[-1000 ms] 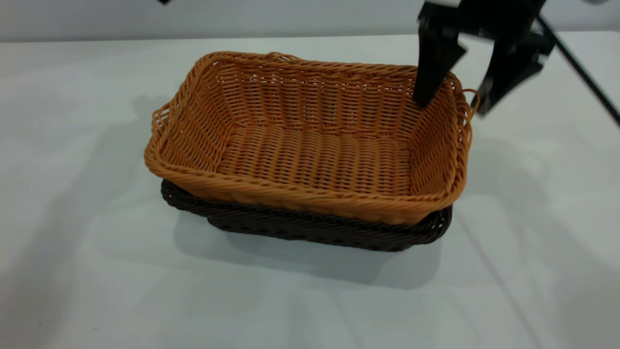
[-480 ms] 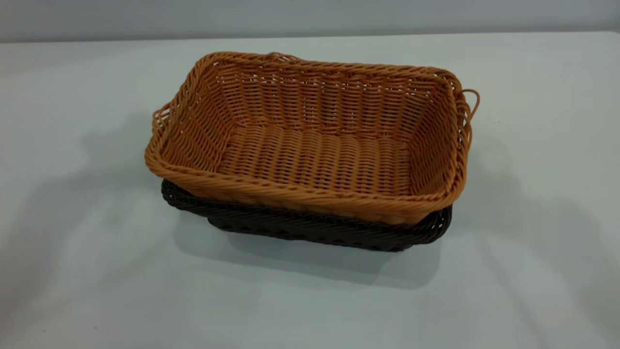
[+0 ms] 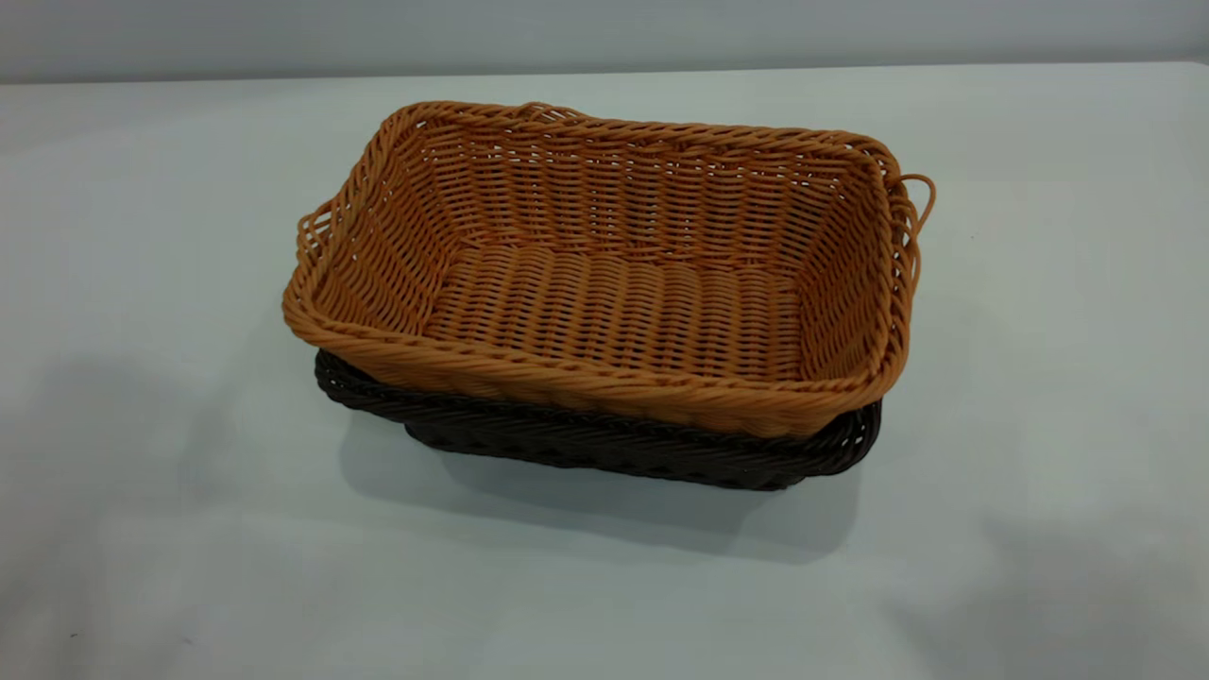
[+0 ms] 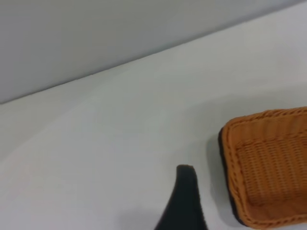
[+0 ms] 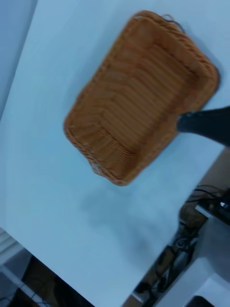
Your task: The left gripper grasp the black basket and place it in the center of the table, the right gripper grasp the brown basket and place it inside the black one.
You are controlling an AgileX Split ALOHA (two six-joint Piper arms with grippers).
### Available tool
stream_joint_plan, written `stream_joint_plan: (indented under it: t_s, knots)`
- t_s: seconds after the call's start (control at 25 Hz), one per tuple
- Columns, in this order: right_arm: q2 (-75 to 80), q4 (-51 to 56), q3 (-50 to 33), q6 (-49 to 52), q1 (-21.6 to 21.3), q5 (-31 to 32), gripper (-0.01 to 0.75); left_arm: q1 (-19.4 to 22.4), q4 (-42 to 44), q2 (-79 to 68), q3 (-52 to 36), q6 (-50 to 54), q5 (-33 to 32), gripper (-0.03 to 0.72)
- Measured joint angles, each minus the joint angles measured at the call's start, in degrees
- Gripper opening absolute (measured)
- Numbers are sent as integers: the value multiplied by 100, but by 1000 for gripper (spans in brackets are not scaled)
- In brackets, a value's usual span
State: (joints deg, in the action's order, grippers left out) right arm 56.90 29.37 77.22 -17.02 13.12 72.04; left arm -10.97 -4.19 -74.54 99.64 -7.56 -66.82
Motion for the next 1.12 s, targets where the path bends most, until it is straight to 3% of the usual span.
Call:
stream_joint_plan:
  t_s: [0.52, 0.84, 1.12]
  knots:
    - [-2809, -132, -3578, 2, 0, -47, 561, 0, 11, 3596, -3701, 466, -5, 580]
    - [-4676, -946, -4450, 29, 0, -319, 561, 0, 18, 5564, -5574, 470, -5, 580]
    - [-5779, -1332, -4916, 236, 0, -338, 561, 0, -72, 6786, -6632, 479, -5, 580]
